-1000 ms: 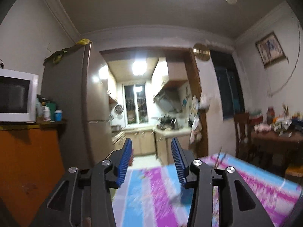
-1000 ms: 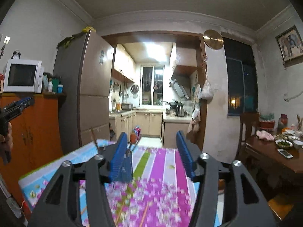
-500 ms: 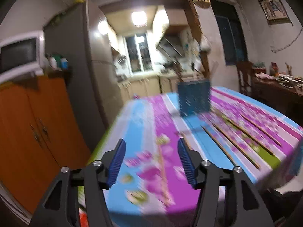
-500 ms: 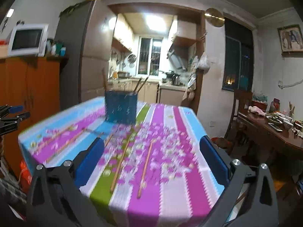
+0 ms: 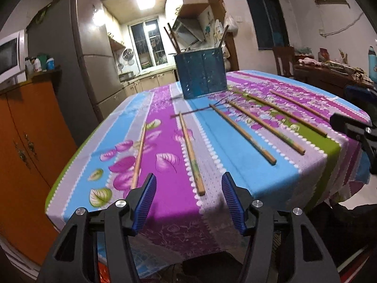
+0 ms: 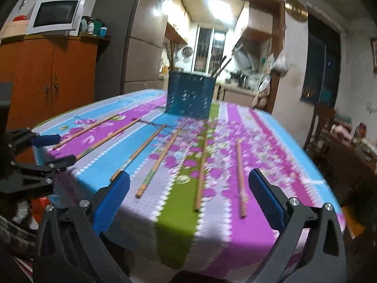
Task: Organize utensils
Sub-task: 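Move both tools down to the loose chopsticks and close each on one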
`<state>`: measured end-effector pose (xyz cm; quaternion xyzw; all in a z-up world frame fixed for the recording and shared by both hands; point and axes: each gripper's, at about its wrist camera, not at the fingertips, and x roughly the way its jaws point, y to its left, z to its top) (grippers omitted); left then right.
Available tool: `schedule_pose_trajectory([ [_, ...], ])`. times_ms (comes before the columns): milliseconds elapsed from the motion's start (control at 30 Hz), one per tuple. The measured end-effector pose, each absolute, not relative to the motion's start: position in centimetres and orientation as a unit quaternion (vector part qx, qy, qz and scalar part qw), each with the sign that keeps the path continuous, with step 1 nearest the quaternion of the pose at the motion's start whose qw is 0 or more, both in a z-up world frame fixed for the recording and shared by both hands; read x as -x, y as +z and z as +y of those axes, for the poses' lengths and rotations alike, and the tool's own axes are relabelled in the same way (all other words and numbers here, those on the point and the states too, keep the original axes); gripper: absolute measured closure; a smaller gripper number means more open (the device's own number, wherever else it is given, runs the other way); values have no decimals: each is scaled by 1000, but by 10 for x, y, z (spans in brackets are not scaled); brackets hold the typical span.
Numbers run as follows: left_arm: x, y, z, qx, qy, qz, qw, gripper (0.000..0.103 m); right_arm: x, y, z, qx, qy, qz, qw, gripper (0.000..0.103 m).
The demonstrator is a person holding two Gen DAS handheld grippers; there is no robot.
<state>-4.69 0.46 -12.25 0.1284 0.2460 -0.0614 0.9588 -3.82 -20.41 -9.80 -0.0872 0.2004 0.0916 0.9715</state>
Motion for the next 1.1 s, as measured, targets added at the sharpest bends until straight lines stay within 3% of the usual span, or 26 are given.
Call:
schedule_pose_trajectory([
  [33,45,-123,5,-124,-60,248,959,51,37,-99,-202,85,96,205,970,18],
  [200,42,-131,5,-115,-62,251,959,56,30,-110,-192,80,105,234,963,46],
  [433,44,-133,1,-121,-62,234,963,56,27,-118,-176,91,133,250,955,73],
  [800,44,-135,2,-103,-76,228,965,65,20,-128,-166,94,136,273,948,87],
  [933,45,-136,2,-98,-90,228,965,76,19,-129,-166,86,141,276,947,93],
  [1100,45,-138,5,-83,-102,227,965,78,19,-129,-166,78,147,278,946,95],
])
